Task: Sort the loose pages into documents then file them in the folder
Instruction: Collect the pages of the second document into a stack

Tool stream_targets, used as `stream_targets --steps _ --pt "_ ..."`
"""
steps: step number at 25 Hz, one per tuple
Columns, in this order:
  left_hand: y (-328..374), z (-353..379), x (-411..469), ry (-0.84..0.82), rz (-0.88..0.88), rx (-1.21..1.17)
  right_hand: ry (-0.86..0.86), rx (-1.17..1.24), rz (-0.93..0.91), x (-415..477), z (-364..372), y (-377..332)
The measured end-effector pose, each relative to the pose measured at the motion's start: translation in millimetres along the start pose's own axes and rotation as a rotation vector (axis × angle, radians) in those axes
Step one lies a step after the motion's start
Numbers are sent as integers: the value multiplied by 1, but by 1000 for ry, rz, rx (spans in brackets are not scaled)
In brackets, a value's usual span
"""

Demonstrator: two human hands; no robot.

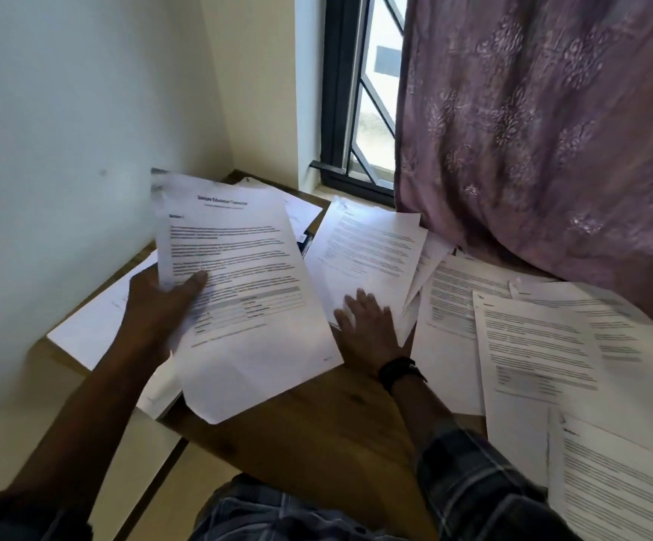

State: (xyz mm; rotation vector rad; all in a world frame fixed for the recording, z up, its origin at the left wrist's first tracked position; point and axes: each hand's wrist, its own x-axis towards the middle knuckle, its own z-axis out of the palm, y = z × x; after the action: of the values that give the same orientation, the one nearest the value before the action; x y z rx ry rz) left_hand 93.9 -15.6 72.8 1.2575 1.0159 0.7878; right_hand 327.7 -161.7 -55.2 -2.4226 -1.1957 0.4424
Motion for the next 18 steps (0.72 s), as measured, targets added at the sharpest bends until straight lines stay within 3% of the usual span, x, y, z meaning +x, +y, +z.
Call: stream_targets --steps 3,5,7,10,15,18 --pt "-5 -11 4 -5 -16 -6 225 51 -20 -5 7 -8" --pt "-9 -11 4 3 -47 -8 380 21 141 -5 1 -4" --pt "-12 -6 2 17 -61 17 329 -36 319 -2 -10 3" --pt "-15 1 2 24 -59 68 163 -28 429 4 -26 9" --pt "-22 4 -2 38 -49 140 87 17 500 12 -28 20" --pt "-22 5 -10 24 -48 136 178 132 382 14 -31 23"
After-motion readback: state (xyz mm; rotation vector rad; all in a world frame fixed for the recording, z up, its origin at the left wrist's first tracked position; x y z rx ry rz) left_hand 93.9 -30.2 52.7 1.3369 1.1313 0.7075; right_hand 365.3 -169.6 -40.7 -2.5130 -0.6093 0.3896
